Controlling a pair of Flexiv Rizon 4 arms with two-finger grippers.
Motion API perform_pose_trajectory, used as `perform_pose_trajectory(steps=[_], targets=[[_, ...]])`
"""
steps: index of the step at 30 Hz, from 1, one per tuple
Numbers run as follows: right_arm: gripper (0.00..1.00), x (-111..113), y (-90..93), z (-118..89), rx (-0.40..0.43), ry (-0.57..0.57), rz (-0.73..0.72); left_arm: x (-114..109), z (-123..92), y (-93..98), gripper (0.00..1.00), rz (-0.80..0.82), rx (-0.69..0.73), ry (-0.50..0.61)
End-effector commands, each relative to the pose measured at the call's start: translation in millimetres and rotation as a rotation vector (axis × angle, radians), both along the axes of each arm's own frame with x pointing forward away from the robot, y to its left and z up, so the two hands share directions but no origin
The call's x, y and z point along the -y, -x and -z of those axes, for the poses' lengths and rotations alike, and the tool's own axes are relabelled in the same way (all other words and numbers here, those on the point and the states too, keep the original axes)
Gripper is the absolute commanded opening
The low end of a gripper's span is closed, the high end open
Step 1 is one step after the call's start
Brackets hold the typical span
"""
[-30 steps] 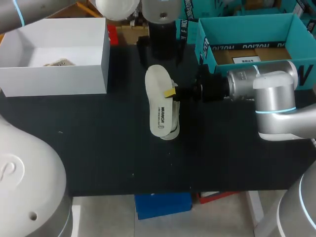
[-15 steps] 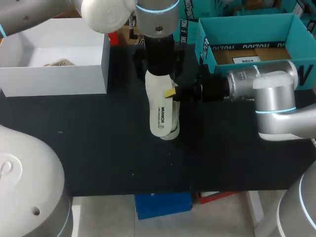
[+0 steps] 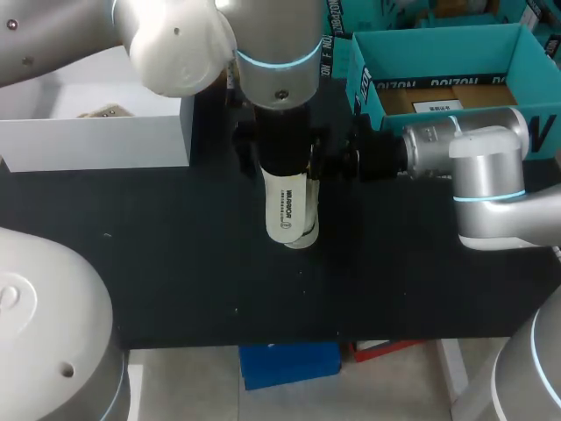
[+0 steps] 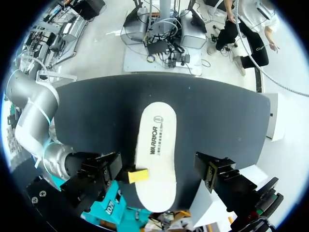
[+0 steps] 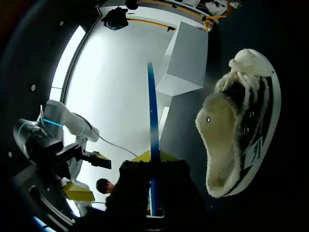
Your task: Take the shoe out of the shoebox, open the shoe tongue, remove and reinsert the insole, then place the shoe into the shoebox
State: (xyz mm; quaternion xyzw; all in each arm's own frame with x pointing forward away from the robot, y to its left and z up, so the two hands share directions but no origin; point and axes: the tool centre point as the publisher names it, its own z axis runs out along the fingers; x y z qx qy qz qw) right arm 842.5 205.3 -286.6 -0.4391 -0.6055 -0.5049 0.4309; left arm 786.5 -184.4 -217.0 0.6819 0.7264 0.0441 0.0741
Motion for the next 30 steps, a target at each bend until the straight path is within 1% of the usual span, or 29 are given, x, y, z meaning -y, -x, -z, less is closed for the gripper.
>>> perform_pose_trajectory(steps=[1,6,8,11,17,24,25,26,28,30], targets=[[0.0,-1,-0.1,0,-0.001,0.002,0.0,-7,6,13.6,1.0,0.003,0.038,0.013],[0.0,-1,-0.1,0,-0.001,0.002,0.0,-13,13,20.9,1.0,0.012,0.032,0.043],[0.0,-1,-0.1,0,-0.001,0.002,0.0,-15,16,21.6,1.0,0.021,0.025,0.086],[0.0,-1,-0.1,0,-0.001,0.002,0.0,-21,18,20.2,1.0,0.056,0.001,0.223],[0.0,-1,-0.1,0,-0.001,0.002,0.0,-35,20,13.5,1.0,0.1,-0.018,0.443],[0.0,-1,-0.1,0,-0.001,0.002,0.0,-46,21,8.9,1.0,0.164,-0.011,0.642],[0.0,-1,-0.1,0,-0.001,0.002,0.0,-47,21,7.9,1.0,0.175,-0.019,0.683],[0.0,-1,-0.1,0,-0.001,0.002,0.0,-48,21,7.2,1.0,0.177,-0.012,0.69],[0.0,-1,-0.1,0,-0.001,0.002,0.0,-50,21,6.4,1.0,0.202,-0.013,0.753],[0.0,-1,-0.1,0,-0.001,0.002,0.0,-51,20,5.4,1.0,0.215,0.01,0.773]])
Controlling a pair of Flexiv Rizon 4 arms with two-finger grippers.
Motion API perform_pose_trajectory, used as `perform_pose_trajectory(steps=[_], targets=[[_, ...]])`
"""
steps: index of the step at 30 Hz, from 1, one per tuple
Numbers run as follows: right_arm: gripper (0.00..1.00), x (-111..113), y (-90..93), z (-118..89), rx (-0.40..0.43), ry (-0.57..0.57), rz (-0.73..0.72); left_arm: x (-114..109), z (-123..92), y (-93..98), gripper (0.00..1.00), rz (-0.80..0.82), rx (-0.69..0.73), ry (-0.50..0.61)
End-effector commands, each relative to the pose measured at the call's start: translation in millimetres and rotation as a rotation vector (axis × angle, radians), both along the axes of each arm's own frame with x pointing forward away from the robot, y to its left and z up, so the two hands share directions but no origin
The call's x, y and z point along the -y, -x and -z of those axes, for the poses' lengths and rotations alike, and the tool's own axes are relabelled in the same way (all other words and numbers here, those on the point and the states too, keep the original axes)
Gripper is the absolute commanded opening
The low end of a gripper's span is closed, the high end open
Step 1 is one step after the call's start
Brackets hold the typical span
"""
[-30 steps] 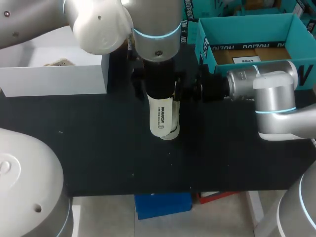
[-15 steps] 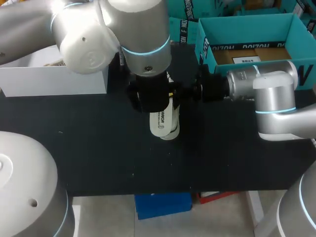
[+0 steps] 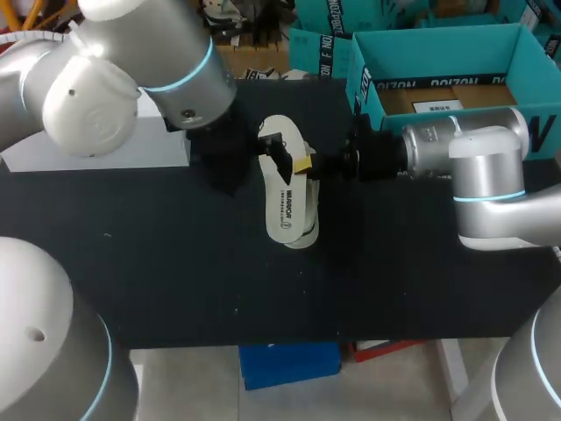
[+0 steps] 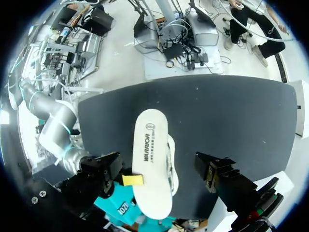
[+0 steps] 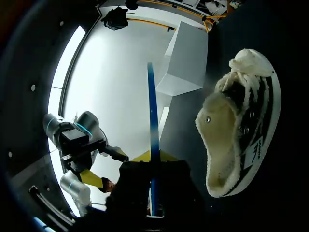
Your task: Take the shoe out of the shoebox, open the shoe tongue, remove and reinsert the insole, then place the shoe into the shoebox
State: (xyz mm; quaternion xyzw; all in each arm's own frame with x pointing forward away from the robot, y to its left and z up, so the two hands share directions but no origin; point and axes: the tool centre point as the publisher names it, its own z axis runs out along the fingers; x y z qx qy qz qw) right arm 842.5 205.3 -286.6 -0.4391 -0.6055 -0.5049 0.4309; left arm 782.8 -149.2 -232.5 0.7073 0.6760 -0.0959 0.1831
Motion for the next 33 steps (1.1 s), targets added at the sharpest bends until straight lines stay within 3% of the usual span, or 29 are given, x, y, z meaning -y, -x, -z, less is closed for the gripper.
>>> perform_pose_trajectory(steps=[1,10,21,26,33], targets=[[0.0,-1,-0.1,0,-0.001,0.002,0.0,-16,3,1.5,1.0,0.088,0.018,0.473],[0.0,-1,-0.1,0,-0.001,0.002,0.0,-24,4,-6.8,1.0,0.118,0.041,0.682],[0.0,-1,-0.1,0,-0.001,0.002,0.0,-36,23,-18.1,1.0,0.037,0.006,0.945],[0.0,-1,-0.1,0,-0.001,0.002,0.0,-40,31,-23.2,1.0,-0.006,-0.024,0.998],[0.0,-1,-0.1,0,-0.001,0.002,0.0,-39,33,-22.9,1.0,-0.042,-0.054,0.944]])
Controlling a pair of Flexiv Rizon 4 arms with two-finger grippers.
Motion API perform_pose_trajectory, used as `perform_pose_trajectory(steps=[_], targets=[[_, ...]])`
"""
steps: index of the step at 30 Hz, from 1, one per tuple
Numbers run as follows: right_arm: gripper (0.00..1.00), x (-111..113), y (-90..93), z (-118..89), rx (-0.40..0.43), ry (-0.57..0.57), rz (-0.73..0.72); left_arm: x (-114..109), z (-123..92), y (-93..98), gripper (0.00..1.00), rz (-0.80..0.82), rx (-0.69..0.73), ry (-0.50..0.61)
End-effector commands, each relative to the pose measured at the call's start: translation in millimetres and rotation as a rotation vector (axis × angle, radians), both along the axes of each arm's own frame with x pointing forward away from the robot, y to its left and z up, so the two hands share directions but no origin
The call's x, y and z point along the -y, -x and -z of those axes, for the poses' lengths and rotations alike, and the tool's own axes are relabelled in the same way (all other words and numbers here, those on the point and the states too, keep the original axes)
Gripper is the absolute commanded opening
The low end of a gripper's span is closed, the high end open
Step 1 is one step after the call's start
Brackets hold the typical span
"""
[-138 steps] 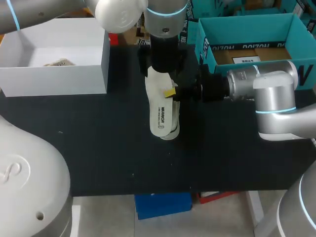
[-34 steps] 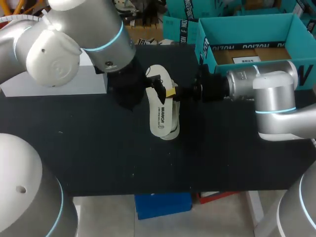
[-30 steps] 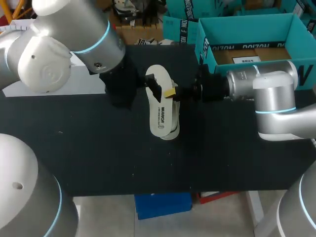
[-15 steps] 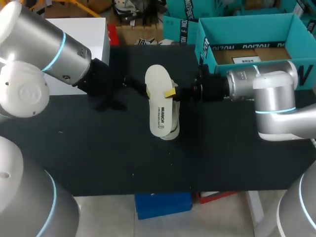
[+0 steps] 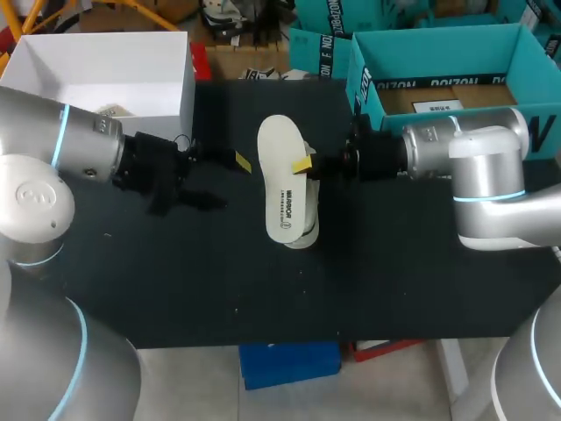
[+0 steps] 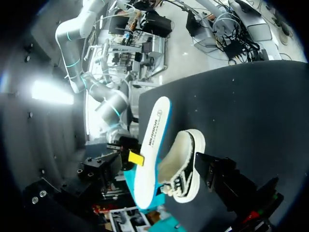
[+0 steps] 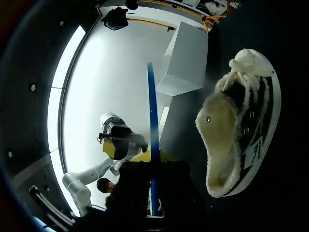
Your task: Take the shoe out of the shoebox, open the shoe tongue, remove and reinsert the insole, then place the shoe into the shoebox
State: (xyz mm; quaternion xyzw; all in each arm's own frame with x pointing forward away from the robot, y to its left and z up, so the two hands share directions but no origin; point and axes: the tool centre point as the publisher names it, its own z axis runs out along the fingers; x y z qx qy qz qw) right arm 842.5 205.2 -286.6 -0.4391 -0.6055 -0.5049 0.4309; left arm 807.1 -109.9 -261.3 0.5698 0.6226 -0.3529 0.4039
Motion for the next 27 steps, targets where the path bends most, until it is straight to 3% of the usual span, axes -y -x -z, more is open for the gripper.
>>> perform_pose_trajectory(steps=[1,13,20,27], targets=[[0.0,-0.6,-0.1,0.0,-0.001,0.002,0.0,0.2,4.1,1.3,1.0,0.0,0.028,0.206],[0.0,-0.6,-0.1,0.0,-0.001,0.002,0.0,0.2,4.1,1.3,1.0,0.0,0.028,0.206],[0.0,-0.6,-0.1,0.0,-0.001,0.002,0.0,5.7,9.1,6.8,1.0,-0.049,0.028,0.391],[0.0,-0.6,-0.1,0.0,-0.001,0.002,0.0,9.2,9.8,5.6,1.0,-0.118,0.052,0.37]])
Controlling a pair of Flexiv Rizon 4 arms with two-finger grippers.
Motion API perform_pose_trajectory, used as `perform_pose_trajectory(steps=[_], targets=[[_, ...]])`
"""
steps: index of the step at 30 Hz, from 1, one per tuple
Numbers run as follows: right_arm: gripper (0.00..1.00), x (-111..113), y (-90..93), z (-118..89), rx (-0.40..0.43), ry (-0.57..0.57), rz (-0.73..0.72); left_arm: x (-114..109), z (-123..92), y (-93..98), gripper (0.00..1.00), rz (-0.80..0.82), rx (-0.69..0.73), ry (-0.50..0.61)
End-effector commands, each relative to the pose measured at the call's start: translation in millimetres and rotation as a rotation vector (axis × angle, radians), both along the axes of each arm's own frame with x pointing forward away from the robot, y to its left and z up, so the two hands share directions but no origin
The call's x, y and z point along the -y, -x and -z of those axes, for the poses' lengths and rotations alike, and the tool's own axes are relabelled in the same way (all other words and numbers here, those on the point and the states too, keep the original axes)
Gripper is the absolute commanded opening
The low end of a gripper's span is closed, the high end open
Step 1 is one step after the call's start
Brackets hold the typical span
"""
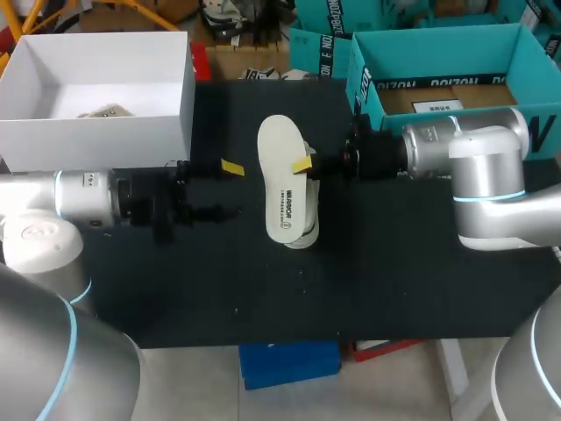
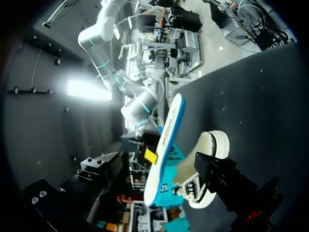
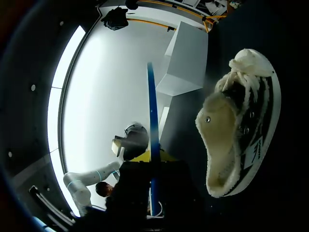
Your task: Take the shoe out of the shoebox, open the shoe tongue, remove and reinsert the insole, then place the shoe into the shoebox
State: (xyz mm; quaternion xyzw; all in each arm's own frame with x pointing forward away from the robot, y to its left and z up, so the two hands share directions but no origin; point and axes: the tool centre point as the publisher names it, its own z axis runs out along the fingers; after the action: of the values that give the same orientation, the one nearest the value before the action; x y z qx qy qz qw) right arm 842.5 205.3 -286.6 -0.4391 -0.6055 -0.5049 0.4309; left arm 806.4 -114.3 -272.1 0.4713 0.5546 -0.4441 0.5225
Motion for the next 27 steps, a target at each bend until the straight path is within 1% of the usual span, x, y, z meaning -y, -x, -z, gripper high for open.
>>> perform_pose_trajectory(steps=[1,6,9,12,14,17,22,27], targets=[[0.0,-1,-0.1,0,-0.001,0.002,0.0,5,-1,3.8,1.0,-0.075,0.01,-0.01],[0.0,-1,-0.1,0,-0.001,0.002,0.0,8,-8,1.3,1.0,-0.133,0.042,-0.039],[0.0,-1,-0.1,0,-0.001,0.002,0.0,8,-10,-2.4,1.0,-0.165,0.052,-0.035],[0.0,-1,-0.1,0,-0.001,0.002,0.0,9,-9,-5.2,1.0,-0.181,0.053,-0.003],[0.0,-1,-0.1,0,-0.001,0.002,0.0,10,-5,-8.8,1.0,-0.186,0.035,0.043],[0.0,-1,-0.1,0,-0.001,0.002,0.0,9,1,-11.8,1.0,-0.21,0.02,0.08],[0.0,-1,-0.1,0,-0.001,0.002,0.0,11,6,-16.1,1.0,-0.24,0.033,0.098],[0.0,-1,-0.1,0,-0.001,0.002,0.0,14,5,-23.8,1.0,-0.255,0.058,0.094]])
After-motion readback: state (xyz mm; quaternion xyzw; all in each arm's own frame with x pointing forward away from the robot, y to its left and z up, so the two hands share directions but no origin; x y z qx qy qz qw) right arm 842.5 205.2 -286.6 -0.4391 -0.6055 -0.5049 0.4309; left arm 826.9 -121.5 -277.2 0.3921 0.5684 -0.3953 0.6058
